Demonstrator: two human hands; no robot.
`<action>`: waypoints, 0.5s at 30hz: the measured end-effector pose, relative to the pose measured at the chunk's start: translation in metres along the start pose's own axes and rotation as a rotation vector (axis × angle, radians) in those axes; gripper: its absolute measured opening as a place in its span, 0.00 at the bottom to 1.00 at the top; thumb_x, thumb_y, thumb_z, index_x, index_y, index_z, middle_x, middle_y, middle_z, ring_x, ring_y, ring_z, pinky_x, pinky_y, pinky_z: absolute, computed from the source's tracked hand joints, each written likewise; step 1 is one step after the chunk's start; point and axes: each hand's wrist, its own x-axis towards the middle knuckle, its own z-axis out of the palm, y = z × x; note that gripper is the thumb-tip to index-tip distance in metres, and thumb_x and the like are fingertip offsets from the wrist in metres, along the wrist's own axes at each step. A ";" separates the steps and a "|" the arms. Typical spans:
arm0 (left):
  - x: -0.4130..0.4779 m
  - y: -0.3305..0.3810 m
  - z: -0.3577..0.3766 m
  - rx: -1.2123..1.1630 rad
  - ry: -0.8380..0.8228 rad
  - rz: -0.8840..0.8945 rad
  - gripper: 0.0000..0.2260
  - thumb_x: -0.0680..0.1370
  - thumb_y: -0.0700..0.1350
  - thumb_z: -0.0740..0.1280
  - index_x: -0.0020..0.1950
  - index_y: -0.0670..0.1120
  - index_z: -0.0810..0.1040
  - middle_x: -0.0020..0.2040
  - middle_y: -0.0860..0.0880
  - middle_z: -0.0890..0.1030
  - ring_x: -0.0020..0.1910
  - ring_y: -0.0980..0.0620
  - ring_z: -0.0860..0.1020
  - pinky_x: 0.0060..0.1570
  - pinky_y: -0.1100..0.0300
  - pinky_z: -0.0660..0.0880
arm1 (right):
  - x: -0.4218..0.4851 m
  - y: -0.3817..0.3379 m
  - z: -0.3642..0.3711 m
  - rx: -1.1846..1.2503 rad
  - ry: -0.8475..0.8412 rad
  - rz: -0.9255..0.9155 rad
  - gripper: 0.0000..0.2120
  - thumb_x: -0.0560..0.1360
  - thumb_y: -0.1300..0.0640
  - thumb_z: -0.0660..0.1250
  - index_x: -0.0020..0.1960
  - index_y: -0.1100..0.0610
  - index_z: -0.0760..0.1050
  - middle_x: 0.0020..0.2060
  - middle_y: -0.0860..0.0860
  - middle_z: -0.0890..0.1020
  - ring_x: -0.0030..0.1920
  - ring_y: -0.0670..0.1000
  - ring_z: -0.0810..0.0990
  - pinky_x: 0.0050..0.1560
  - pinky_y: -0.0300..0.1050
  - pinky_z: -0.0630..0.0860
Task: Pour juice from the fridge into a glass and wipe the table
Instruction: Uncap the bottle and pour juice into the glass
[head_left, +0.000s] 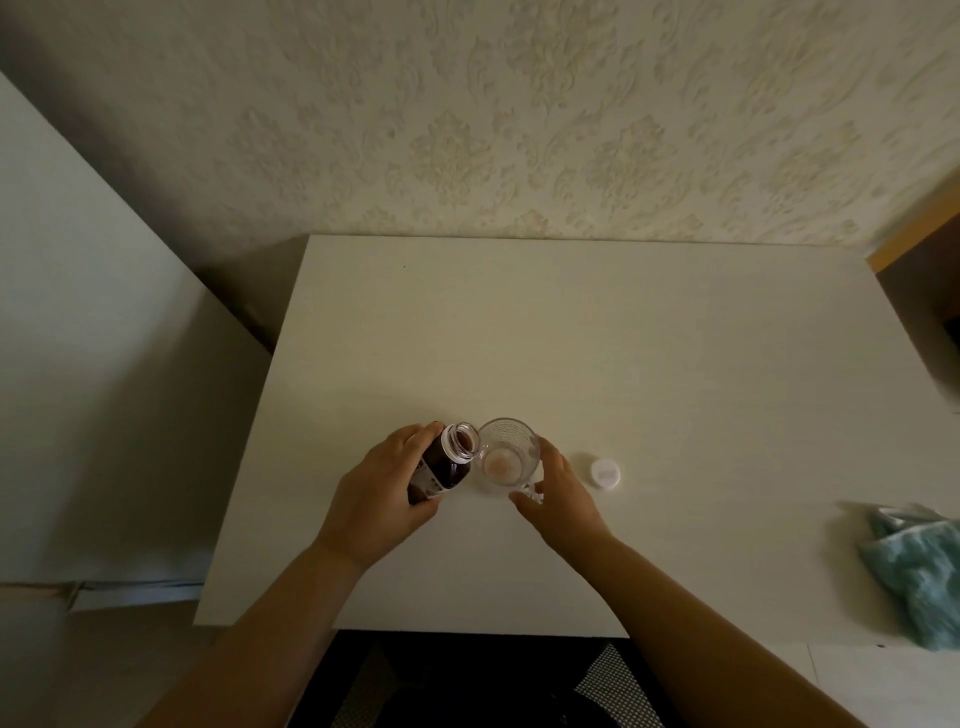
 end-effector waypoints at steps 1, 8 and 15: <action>0.001 0.000 0.000 0.014 -0.012 0.010 0.34 0.68 0.47 0.74 0.71 0.55 0.63 0.68 0.53 0.71 0.62 0.50 0.74 0.48 0.52 0.78 | 0.000 0.000 -0.001 -0.002 -0.003 0.006 0.36 0.71 0.55 0.70 0.73 0.49 0.53 0.63 0.51 0.73 0.47 0.46 0.78 0.52 0.45 0.76; 0.009 0.003 0.000 0.105 -0.079 0.054 0.35 0.68 0.46 0.73 0.72 0.54 0.62 0.67 0.52 0.72 0.60 0.48 0.74 0.45 0.50 0.79 | -0.001 -0.003 -0.001 0.013 -0.011 0.032 0.34 0.72 0.57 0.67 0.73 0.49 0.53 0.61 0.51 0.75 0.47 0.46 0.78 0.49 0.44 0.75; 0.014 0.001 -0.004 0.187 -0.116 0.055 0.36 0.68 0.46 0.73 0.73 0.54 0.63 0.66 0.50 0.73 0.58 0.47 0.75 0.45 0.54 0.78 | -0.002 -0.002 -0.002 0.003 -0.015 0.028 0.35 0.72 0.58 0.67 0.73 0.50 0.52 0.62 0.52 0.74 0.47 0.48 0.78 0.48 0.44 0.75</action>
